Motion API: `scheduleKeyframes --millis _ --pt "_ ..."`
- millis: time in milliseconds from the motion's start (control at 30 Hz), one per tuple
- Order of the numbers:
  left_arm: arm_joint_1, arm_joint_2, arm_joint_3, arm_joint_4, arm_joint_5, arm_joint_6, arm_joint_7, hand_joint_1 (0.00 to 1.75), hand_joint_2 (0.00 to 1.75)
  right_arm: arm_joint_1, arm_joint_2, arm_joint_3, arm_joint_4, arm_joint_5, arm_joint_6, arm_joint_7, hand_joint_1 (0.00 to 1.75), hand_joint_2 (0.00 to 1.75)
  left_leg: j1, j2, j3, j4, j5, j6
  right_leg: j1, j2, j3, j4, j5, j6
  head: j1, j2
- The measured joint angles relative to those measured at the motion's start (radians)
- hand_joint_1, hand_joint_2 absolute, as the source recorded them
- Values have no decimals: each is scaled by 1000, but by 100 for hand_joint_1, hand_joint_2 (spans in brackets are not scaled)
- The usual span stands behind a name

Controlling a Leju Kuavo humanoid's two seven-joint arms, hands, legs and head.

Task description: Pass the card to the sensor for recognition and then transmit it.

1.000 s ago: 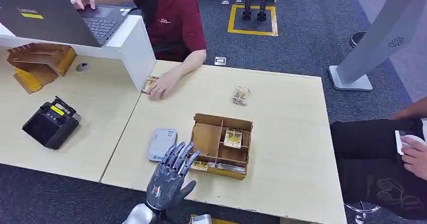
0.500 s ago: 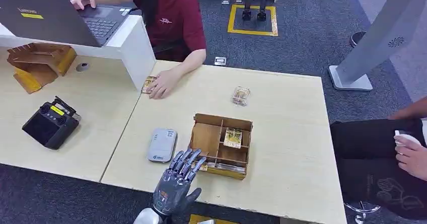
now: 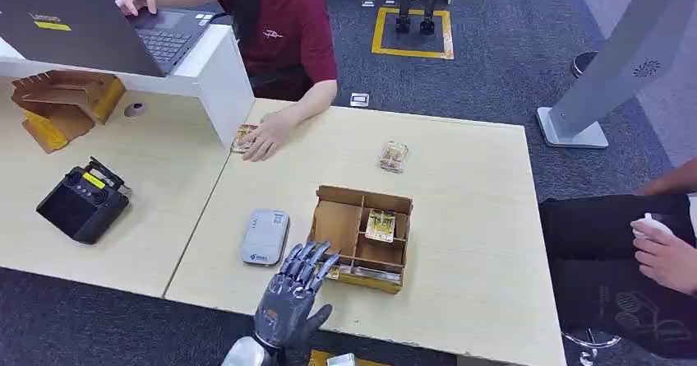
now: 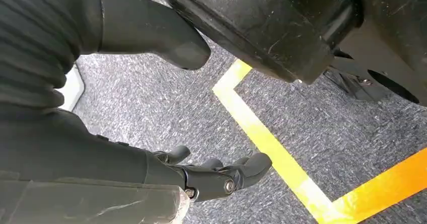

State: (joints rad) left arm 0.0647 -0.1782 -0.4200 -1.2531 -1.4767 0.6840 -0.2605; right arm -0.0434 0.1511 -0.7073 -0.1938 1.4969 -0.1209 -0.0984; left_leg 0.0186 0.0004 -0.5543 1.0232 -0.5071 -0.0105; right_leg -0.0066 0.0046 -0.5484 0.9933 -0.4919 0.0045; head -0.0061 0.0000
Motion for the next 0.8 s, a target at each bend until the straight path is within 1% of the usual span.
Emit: scheduleKeyframes --millis 467,733,767,800 --pt "-17 -19 42 28 2 0 0 0 175 -2 2 0 0 6 1 0 0 175 0 0 0 0 0 0 0 0 0 0 0 0 0 0" --pt "-17 -22 44 43 2 0 0 0 175 -2 2 0 0 8 0 0 0 175 0 0 0 0 0 0 0 0 0 0 0 0 0 0" --pt "-17 -23 45 43 4 0 0 3 175 -2 2 0 0 9 1 0 0 175 0 0 0 0 0 0 0 0 0 0 0 0 0 0" --pt "-17 -24 47 43 6 0 0 3 175 -2 2 0 0 9 1 0 0 175 0 0 0 0 0 0 0 0 0 0 0 0 0 0"
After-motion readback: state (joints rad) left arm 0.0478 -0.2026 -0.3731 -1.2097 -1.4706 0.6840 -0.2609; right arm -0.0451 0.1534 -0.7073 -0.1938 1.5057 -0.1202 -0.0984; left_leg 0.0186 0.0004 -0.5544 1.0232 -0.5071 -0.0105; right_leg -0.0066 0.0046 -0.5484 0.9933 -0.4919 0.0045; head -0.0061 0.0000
